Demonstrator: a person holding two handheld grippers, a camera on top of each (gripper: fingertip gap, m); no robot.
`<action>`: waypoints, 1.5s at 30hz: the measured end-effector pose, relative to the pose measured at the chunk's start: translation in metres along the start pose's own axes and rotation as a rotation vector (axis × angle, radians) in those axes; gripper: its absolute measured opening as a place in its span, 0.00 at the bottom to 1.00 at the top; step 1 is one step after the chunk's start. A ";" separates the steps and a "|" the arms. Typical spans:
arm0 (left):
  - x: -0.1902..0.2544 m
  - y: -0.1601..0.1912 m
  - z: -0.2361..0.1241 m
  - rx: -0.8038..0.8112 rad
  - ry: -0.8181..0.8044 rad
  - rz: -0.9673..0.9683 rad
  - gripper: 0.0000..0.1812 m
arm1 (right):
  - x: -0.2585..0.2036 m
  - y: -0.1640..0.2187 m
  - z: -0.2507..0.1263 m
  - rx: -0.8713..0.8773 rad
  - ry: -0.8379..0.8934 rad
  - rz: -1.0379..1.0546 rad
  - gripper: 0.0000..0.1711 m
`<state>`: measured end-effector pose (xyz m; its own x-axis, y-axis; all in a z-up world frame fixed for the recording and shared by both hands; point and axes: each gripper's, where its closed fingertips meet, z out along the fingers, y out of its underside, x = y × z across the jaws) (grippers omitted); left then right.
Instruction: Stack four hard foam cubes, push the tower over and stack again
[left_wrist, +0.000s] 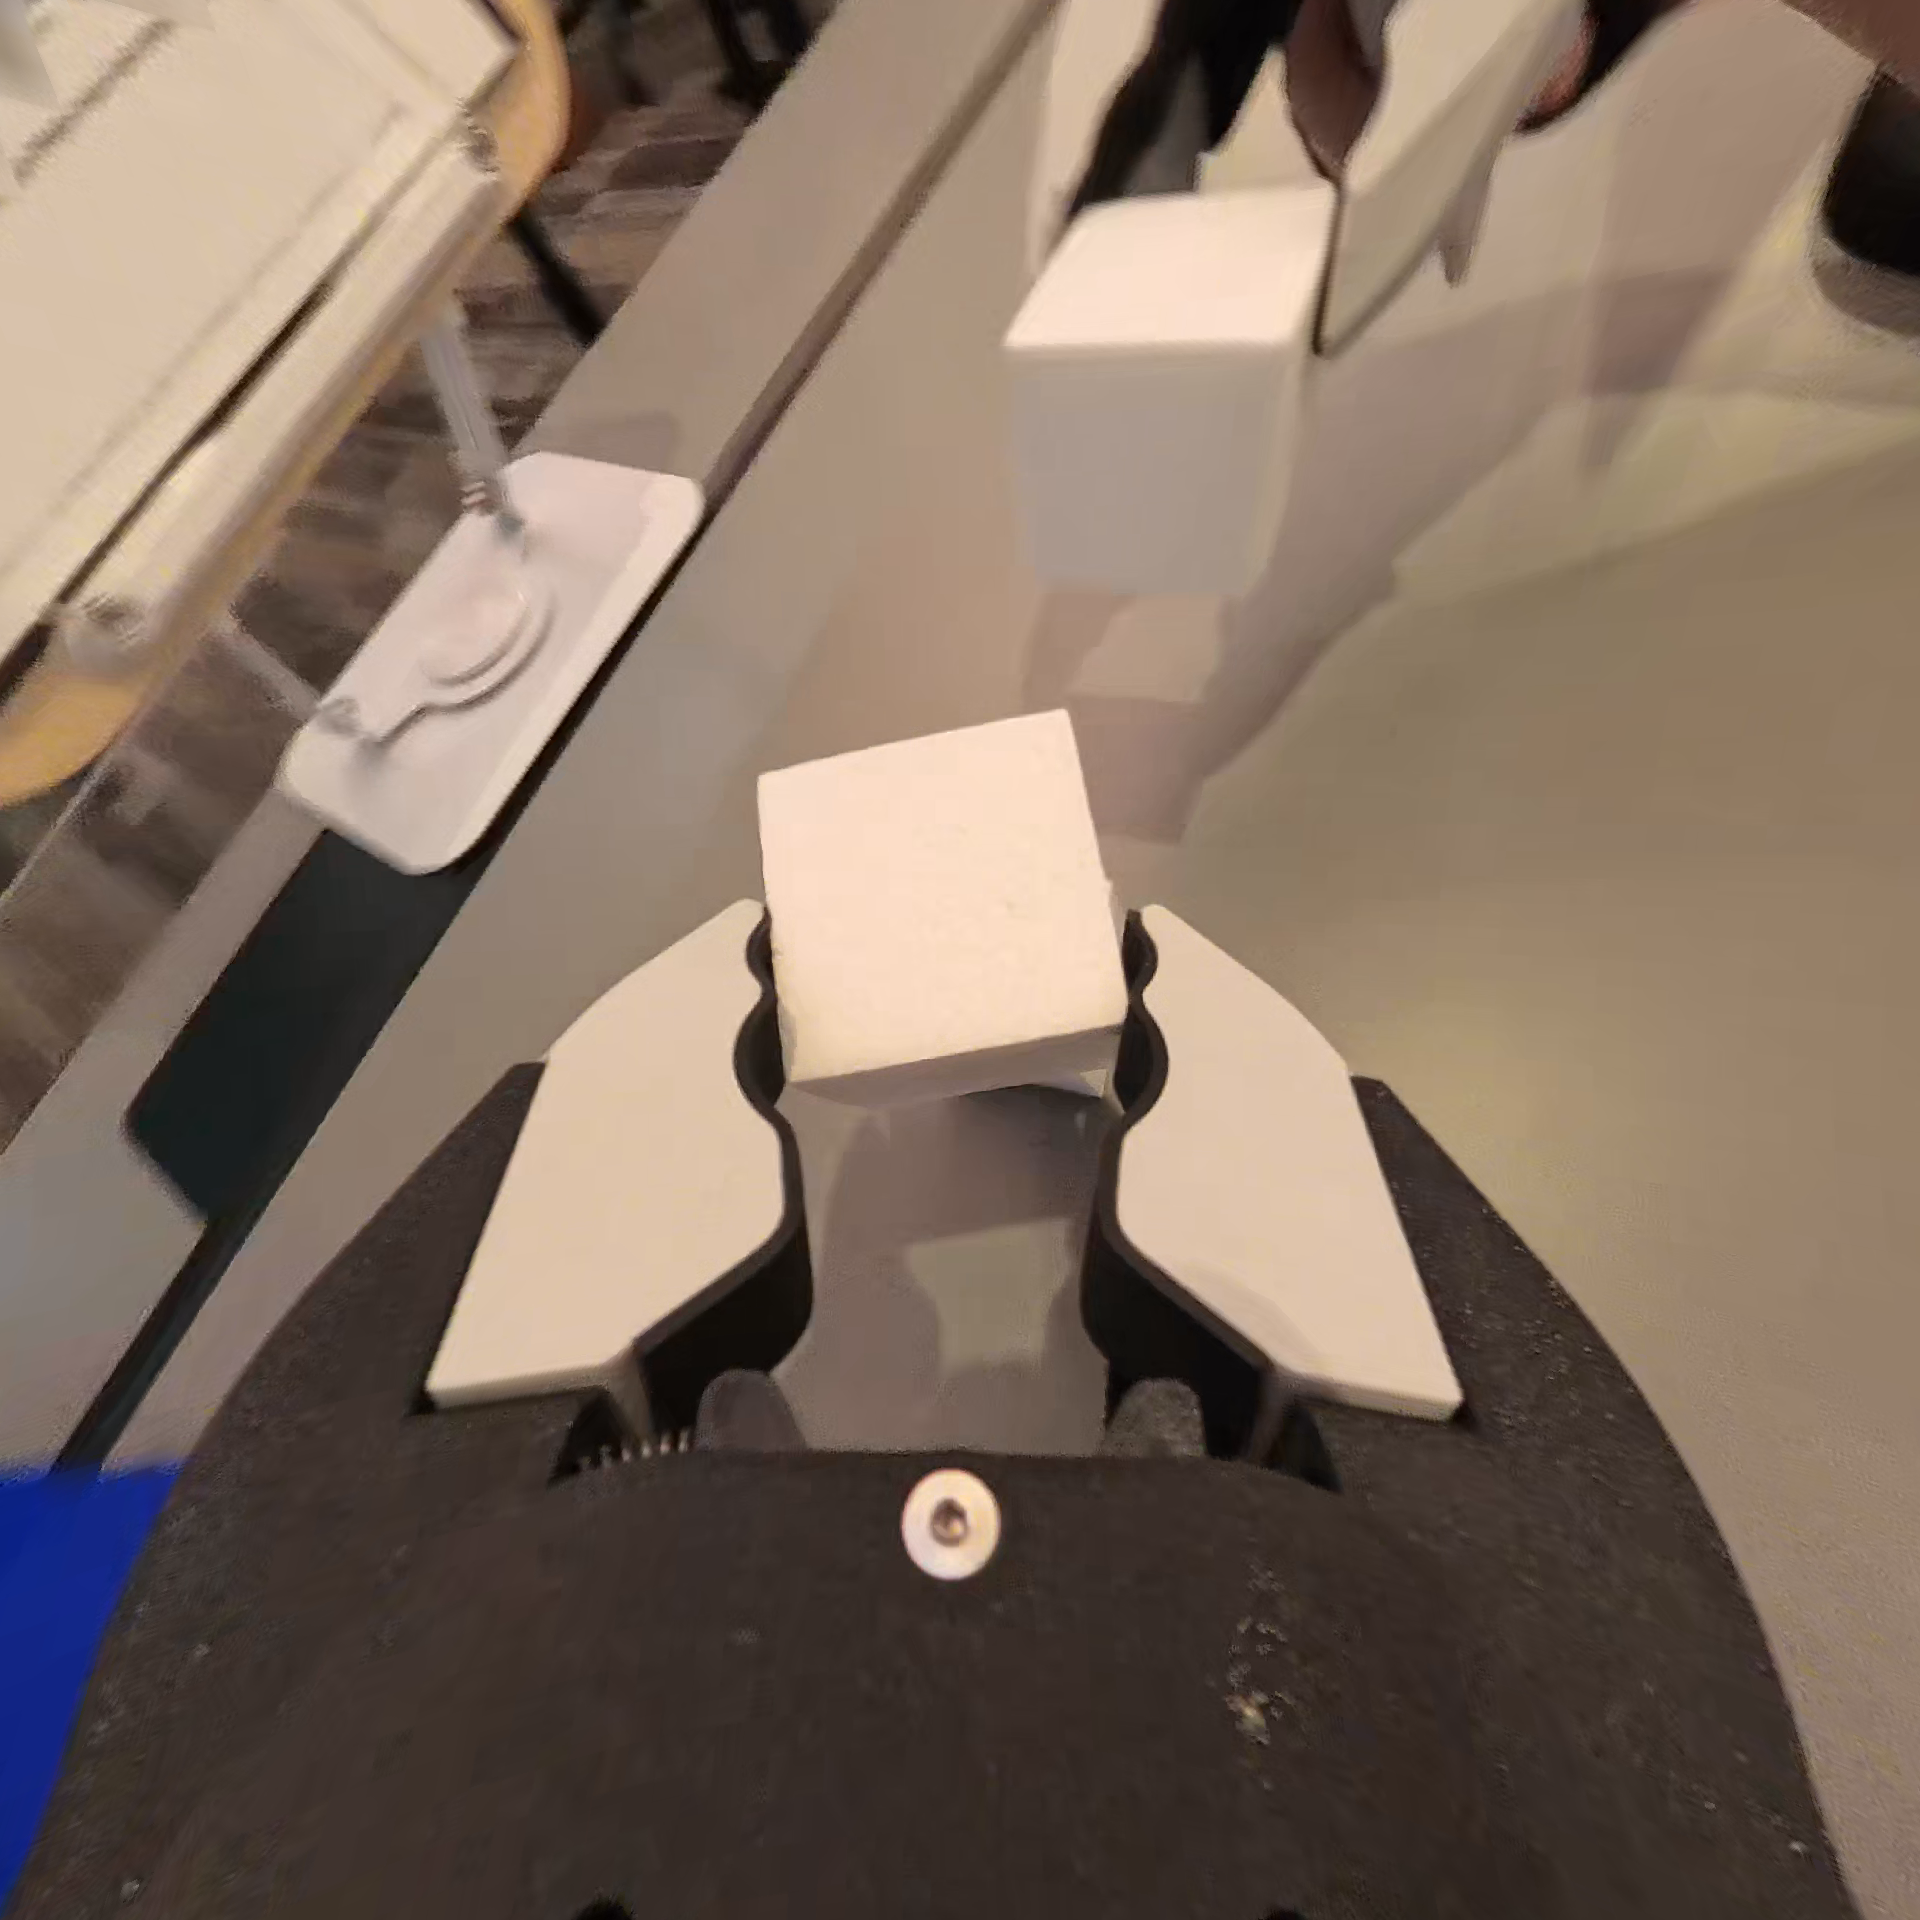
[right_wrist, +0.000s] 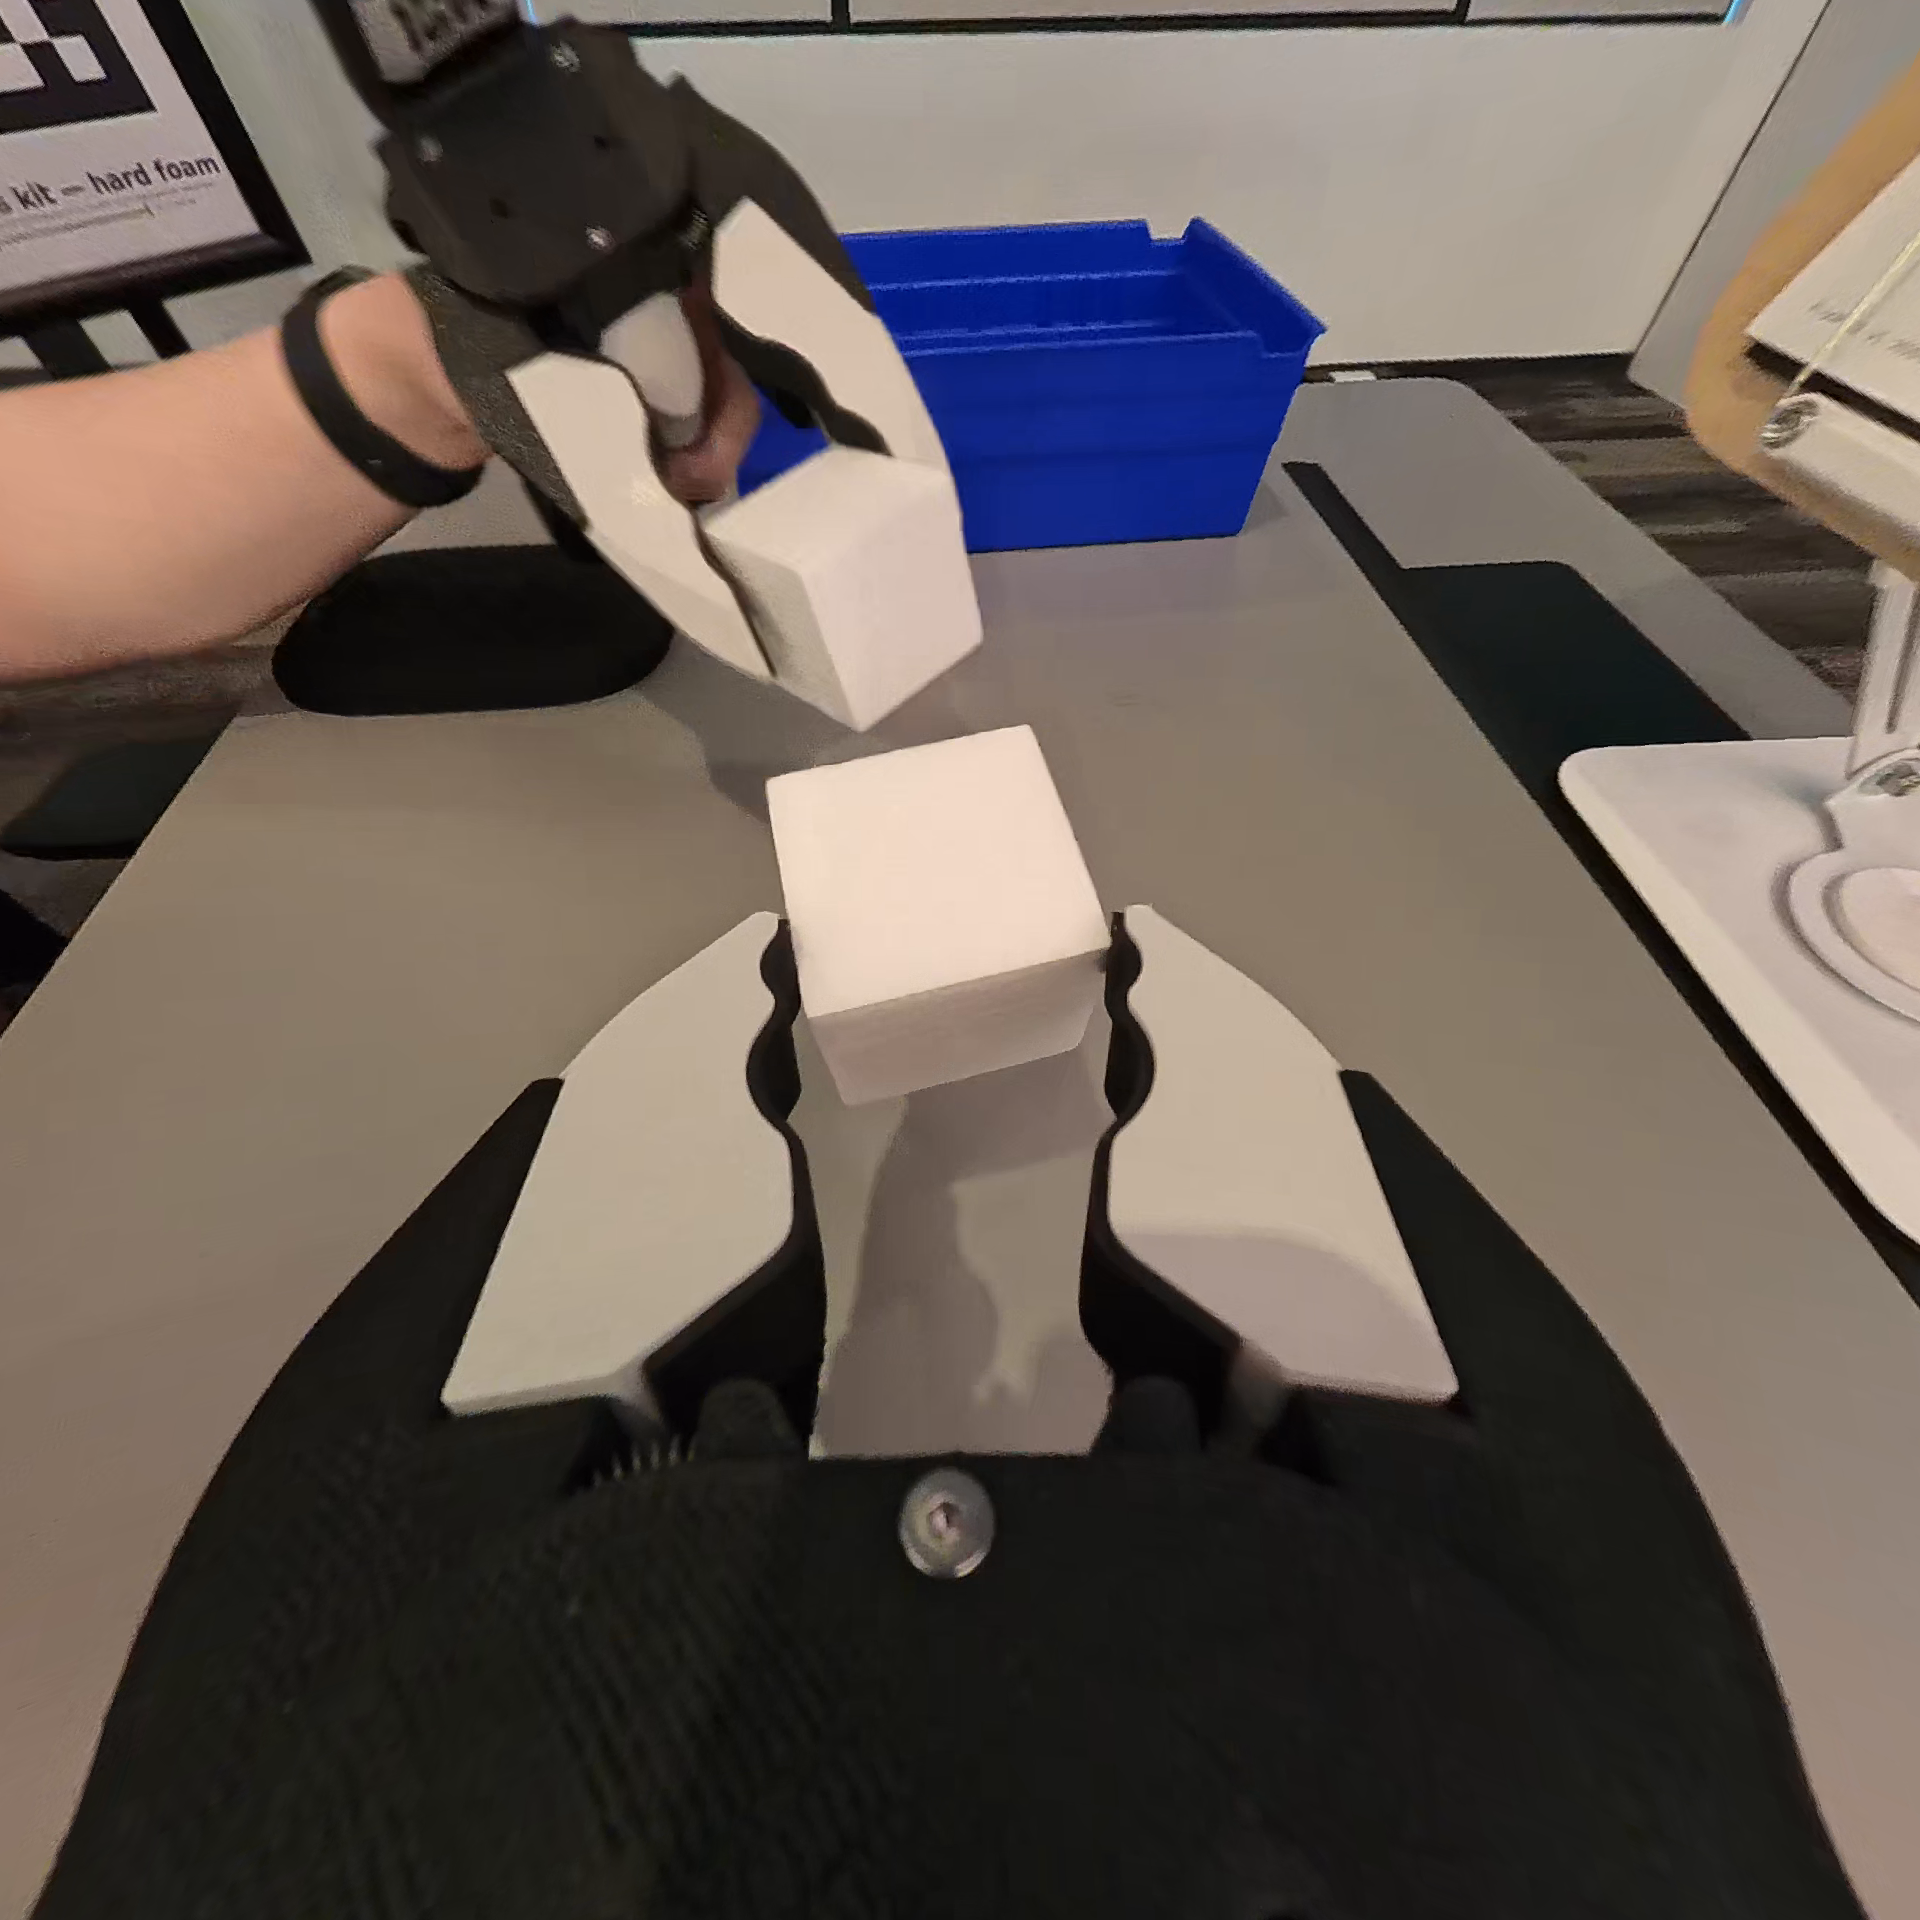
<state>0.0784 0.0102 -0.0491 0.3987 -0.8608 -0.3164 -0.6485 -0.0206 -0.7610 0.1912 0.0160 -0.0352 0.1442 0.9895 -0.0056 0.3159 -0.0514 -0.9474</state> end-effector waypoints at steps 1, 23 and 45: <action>0.005 -0.003 0.006 0.014 0.094 0.012 0.35 | 0.002 0.000 -0.004 0.012 0.002 0.009 0.34; 0.008 0.016 0.036 -0.016 0.427 0.086 0.35 | 0.016 0.019 -0.014 0.013 0.007 0.099 0.34; -0.052 0.027 -0.072 0.148 -0.145 -0.325 0.56 | -0.003 -0.076 0.054 0.125 -0.132 0.027 0.34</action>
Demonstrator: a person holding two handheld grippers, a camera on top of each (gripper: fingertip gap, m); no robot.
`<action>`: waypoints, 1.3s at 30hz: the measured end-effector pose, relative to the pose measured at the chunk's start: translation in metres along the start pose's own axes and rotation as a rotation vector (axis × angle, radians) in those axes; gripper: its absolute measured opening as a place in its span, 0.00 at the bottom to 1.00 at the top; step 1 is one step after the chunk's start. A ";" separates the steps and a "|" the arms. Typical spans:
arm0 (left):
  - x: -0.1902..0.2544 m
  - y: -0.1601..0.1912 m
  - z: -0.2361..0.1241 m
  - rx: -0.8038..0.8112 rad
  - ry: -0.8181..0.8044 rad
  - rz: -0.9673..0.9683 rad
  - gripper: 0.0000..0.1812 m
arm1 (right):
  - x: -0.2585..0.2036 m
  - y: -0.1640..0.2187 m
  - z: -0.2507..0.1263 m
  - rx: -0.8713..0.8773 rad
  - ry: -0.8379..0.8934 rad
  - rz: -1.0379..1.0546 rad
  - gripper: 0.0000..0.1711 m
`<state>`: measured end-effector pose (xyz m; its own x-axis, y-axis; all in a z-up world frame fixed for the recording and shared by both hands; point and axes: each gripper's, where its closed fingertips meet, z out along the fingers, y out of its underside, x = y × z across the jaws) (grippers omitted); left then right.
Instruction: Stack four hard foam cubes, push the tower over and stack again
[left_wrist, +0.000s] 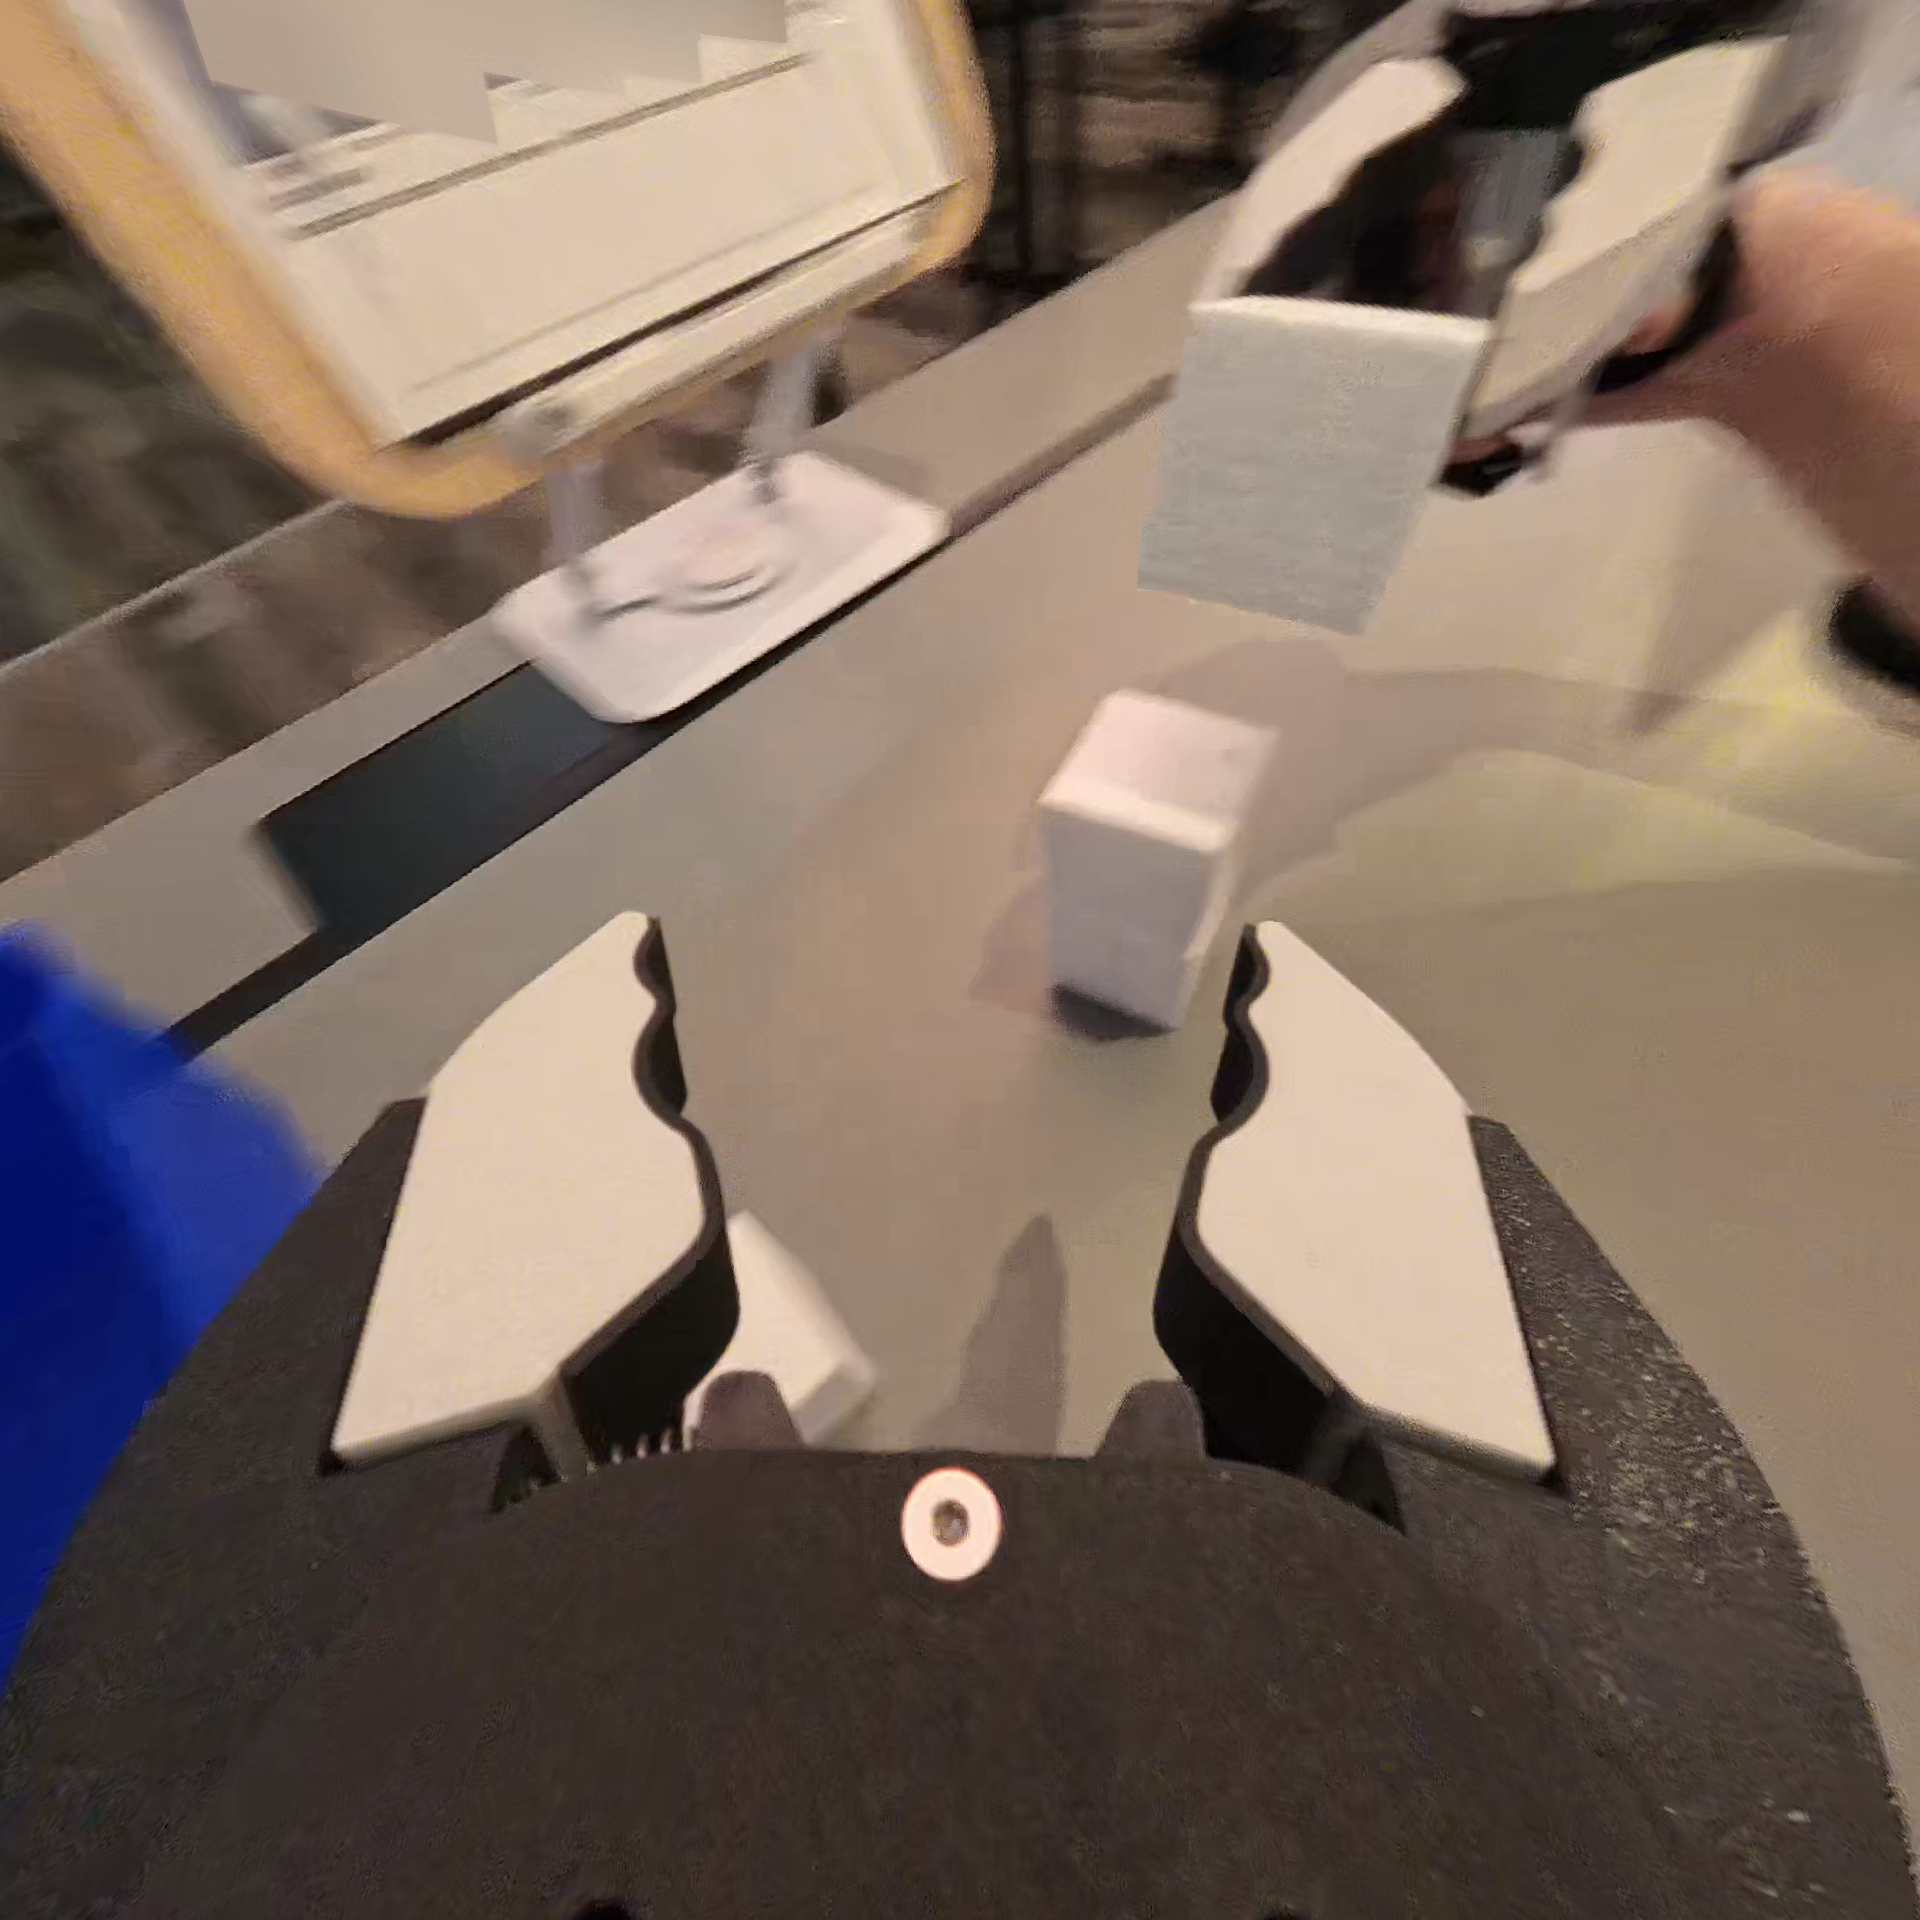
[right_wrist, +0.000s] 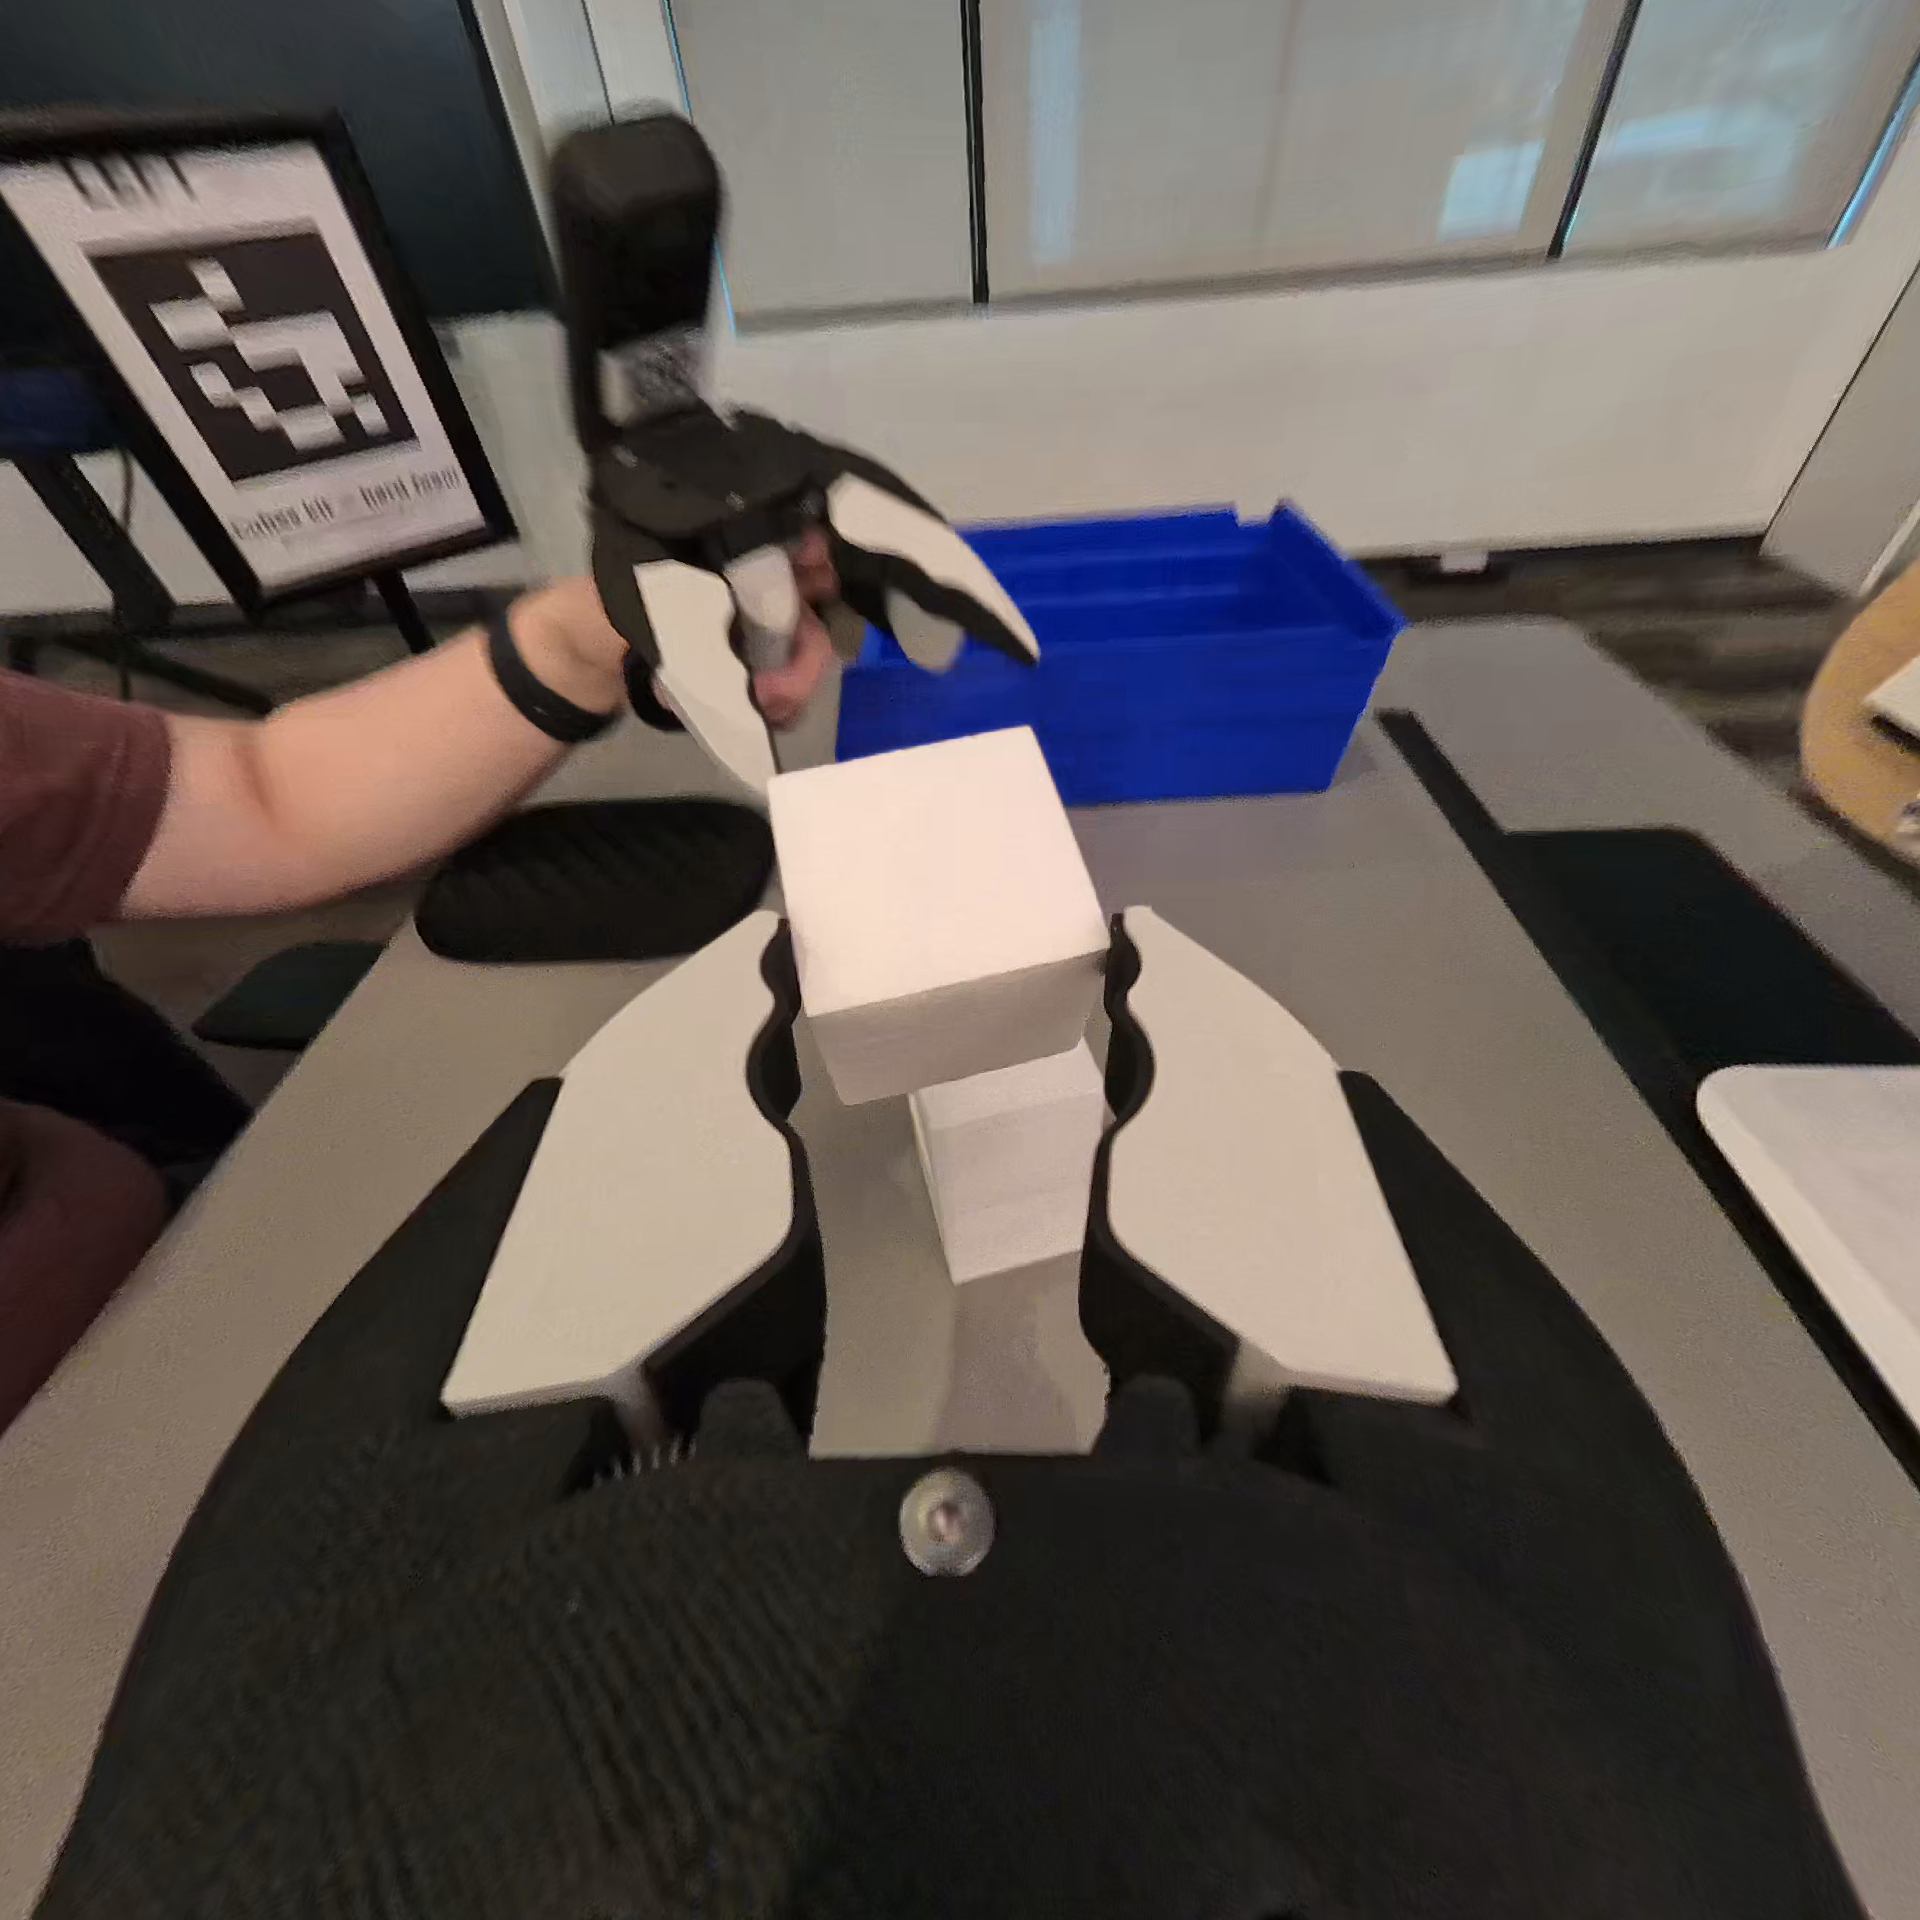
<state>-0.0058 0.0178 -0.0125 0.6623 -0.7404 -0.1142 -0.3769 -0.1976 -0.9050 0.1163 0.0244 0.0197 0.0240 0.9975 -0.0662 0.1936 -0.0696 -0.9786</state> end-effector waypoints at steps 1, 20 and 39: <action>-0.012 0.010 -0.008 -0.024 -0.112 -0.015 0.55 | 0.006 0.007 0.008 -0.060 0.003 0.007 0.34; -0.034 0.092 -0.020 -0.235 -0.409 -0.176 0.53 | 0.009 0.033 0.039 -0.270 0.018 -0.053 0.39; -0.055 0.106 -0.017 -0.631 -0.345 -0.331 0.46 | -0.025 -0.013 -0.079 0.031 0.075 -0.126 0.43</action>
<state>-0.0931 0.0265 -0.0950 0.9287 -0.3590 -0.0933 -0.3526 -0.7762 -0.5227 0.1901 0.0000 0.0498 0.0748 0.9947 0.0710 0.1695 0.0575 -0.9839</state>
